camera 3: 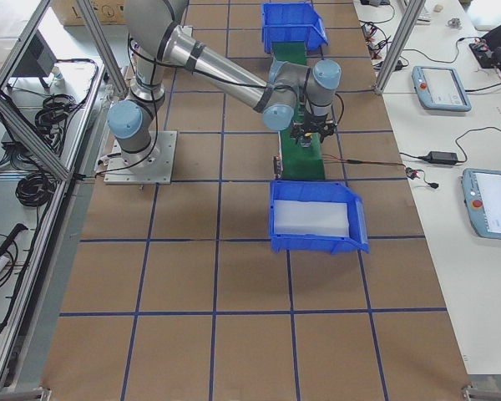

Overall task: Transport two buttons from left to right
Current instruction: 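Lower the right gripper onto the yellow button at the belt end and close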

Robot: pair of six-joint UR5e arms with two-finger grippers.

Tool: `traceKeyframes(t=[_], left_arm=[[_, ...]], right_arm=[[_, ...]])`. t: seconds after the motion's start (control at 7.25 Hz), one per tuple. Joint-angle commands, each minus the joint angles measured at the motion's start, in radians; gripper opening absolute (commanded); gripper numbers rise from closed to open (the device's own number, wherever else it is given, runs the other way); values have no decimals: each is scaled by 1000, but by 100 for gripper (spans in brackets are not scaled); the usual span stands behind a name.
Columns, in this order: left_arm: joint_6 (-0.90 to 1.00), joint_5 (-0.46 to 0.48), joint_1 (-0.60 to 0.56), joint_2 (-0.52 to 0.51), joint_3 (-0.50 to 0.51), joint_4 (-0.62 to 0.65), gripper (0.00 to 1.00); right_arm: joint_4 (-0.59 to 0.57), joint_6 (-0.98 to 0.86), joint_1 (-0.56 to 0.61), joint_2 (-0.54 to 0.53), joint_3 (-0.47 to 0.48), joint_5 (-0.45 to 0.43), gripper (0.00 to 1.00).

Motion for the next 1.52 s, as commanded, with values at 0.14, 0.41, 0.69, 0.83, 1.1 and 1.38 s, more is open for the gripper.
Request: traceKeyframes(t=[0.14,0.41,0.69,0.83,1.1,1.38], left_arm=[[0,0,0,0,0,-2,100],[0,0,0,0,0,-2,100],[-2,0,0,0,0,-2,100],[0,0,0,0,0,-2,100],[0,0,0,0,0,0,100],[-2,0,0,0,0,0,100]], right_arm=[[0,-2,-2,4,5,-1,99],[-2,0,-3,5,5,1,99],[-2,-2,-3,5,5,1,99],[-1,-3,-3,5,5,2,98],[-2,-3,-6,4,5,-2,49],[-2,-2,-6,-1,5,-21,21]])
